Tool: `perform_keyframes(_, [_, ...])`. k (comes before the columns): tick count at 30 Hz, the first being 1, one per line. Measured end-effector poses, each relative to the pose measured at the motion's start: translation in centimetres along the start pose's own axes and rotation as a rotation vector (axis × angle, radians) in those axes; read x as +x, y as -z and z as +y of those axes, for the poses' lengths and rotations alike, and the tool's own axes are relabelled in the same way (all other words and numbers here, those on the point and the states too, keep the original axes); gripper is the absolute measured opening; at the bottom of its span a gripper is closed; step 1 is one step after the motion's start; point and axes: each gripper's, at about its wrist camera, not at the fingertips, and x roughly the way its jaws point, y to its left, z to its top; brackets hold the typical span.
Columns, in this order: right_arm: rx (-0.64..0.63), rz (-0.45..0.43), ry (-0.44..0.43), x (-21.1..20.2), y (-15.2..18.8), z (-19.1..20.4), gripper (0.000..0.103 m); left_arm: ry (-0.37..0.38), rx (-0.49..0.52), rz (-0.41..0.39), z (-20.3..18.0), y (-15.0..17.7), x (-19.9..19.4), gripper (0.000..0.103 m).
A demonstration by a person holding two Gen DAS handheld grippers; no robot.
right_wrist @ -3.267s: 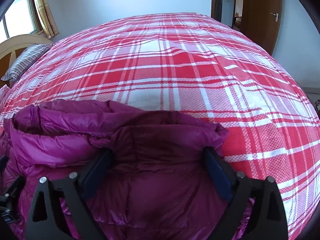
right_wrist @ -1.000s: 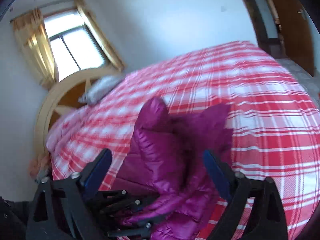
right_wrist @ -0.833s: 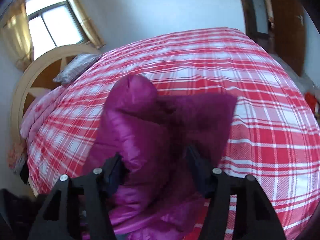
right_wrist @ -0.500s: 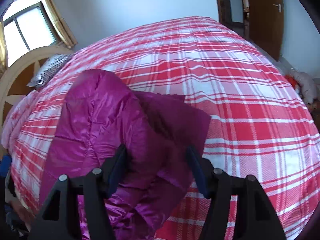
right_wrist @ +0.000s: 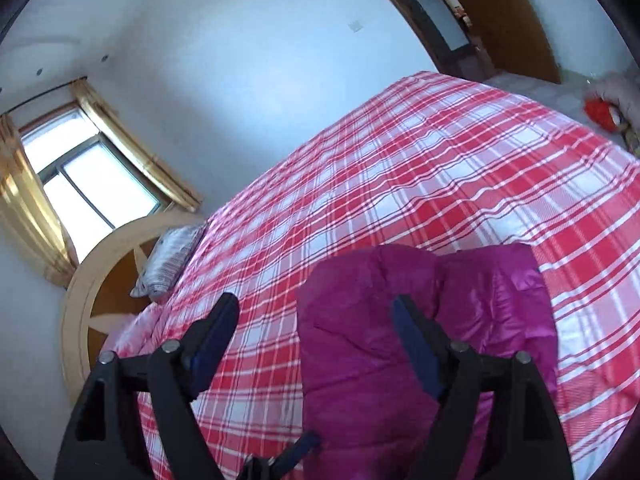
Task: Fold large clothes
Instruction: 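Lower the folded jacket onto the bed and open both tools, then grasp the folded magenta bundle with the left tool while the right tool grasps it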
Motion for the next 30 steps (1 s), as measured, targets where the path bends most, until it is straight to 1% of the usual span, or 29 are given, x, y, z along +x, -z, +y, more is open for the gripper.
perform_keyframes(2, [0.023, -0.038, 0.063, 0.6, 0.1, -1.5, 0.082, -0.042, -0.038, -0.016, 1.7, -0.2, -0.2, 0.093])
perform_keyframes(4, [0.043, -0.047, 0.131, 1.0, 0.1, -3.4, 0.083, -0.084, -0.084, -0.03, 3.5, -1.3, 0.1, 0.093])
perform_keyframes(7, [-0.048, -0.084, 0.271, 0.9, 0.3, -4.4, 0.083, -0.142, -0.11, -0.029, 4.3, -3.7, 1.6, 0.093])
perform_keyframes(9, [-0.08, -0.091, 0.319, 1.0, 0.5, -5.1, 0.084, -0.149, -0.116, -0.027, 4.0, -5.3, 2.9, 0.093])
perform_keyframes(12, [-0.11, -0.085, 0.363, 1.3, 0.9, -5.8, 0.084, -0.189, -0.082, 0.031, 2.8, -6.4, 5.2, 0.093])
perform_keyframes(14, [-0.123, -0.078, 0.385, 1.7, 1.1, -6.4, 0.084, -0.283, -0.055, 0.103, 2.1, -6.6, 7.8, 0.093])
perform_keyframes(15, [-0.124, -0.072, 0.394, 2.0, 1.3, -6.8, 0.084, -0.315, -0.054, 0.134, 2.0, -6.4, 8.7, 0.093])
perform_keyframes(16, [-0.123, -0.065, 0.4, 2.4, 1.5, -7.2, 0.084, -0.326, -0.062, 0.183, 2.3, -5.9, 10.2, 0.093])
perform_keyframes(19, [-0.112, -0.041, 0.412, 3.6, 2.3, -8.4, 0.084, -0.301, -0.11, 0.246, 3.2, -4.6, 12.3, 0.093])
perform_keyframes(21, [-0.103, -0.022, 0.409, 4.3, 2.5, -9.1, 0.084, -0.291, -0.126, 0.258, 3.5, -4.1, 12.8, 0.094])
perform_keyframes(25, [-0.048, 0.042, 0.384, 5.5, 2.8, -10.9, 0.084, -0.263, -0.173, 0.294, 4.4, -3.2, 13.8, 0.1])
perform_keyframes(28, [-0.016, 0.061, 0.377, 5.9, 3.0, -11.8, 0.085, -0.229, -0.214, 0.319, 5.2, -3.0, 14.6, 0.1])
perform_keyframes(30, [-0.011, 0.066, 0.377, 6.0, 3.2, -12.0, 0.085, -0.214, -0.227, 0.32, 5.3, -3.0, 14.6, 0.1])
